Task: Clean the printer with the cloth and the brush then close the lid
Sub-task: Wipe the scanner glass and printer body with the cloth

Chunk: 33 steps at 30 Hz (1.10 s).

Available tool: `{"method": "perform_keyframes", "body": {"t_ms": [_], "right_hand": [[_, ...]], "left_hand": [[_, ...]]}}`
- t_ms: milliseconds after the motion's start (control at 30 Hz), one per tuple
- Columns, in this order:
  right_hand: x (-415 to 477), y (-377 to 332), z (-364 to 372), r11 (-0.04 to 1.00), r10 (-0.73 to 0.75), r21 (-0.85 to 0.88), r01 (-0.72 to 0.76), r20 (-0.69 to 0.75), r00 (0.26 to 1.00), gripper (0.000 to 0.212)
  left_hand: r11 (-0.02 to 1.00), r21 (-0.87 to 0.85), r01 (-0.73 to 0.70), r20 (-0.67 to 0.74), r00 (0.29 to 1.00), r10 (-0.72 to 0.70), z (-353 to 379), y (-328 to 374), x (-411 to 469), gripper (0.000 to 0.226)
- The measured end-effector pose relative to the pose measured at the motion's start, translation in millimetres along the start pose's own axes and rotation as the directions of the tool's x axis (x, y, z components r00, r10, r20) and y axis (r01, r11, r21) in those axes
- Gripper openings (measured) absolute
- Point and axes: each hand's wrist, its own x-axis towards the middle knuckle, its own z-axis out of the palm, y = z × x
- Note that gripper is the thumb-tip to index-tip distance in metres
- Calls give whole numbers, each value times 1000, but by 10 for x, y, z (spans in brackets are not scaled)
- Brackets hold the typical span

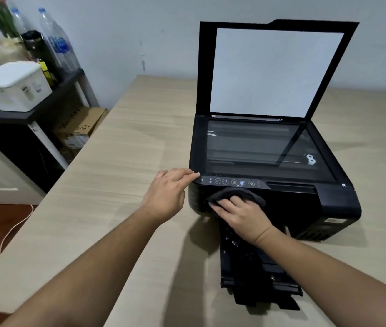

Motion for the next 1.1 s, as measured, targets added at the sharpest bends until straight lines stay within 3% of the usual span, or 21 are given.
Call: {"method": "perform_keyframes", "body": {"t_ms": [133, 233, 367, 533, 700, 767, 867, 933, 1100], "right_hand": [[-326, 203, -30, 1000, 2, -5, -2, 92, 996, 38], [-280, 329, -220, 997, 76, 3, -76, 20, 997, 39], [211, -25, -188, 993, 108, 57, -103, -90, 990, 37], [91, -154, 21, 999, -32, 28, 29, 118, 992, 35], [193, -33, -229, 997, 81, -3, -81, -11, 997, 38], [387, -150, -201, 999, 48, 19, -47, -33, 998, 37], [365, -307, 45, 991, -129, -8, 130, 117, 985, 36], [228, -282, 109, 988, -151, -9, 156, 221, 964, 38], [269, -119, -212, 999, -47, -8, 48, 91, 995, 33]], "left_hand": [[999, 32, -11, 39, 999, 10, -57, -81, -13, 63], [999, 35, 14, 45, 999, -16, -80, -155, 2, 65], [998, 51, 32, 68, 997, -36, -73, -179, 13, 66], [996, 80, 30, 131, 991, -41, -124, -208, -18, 77], [997, 63, 49, 201, 978, -60, -150, -217, -31, 89], [997, 65, 43, 217, 974, -56, -152, -220, -12, 91], [996, 78, 35, 232, 971, -53, -178, -248, -2, 92], [996, 83, 33, 236, 970, -52, -194, -277, -13, 96], [996, 77, 37, 246, 968, -55, -163, -325, -13, 100]]}}
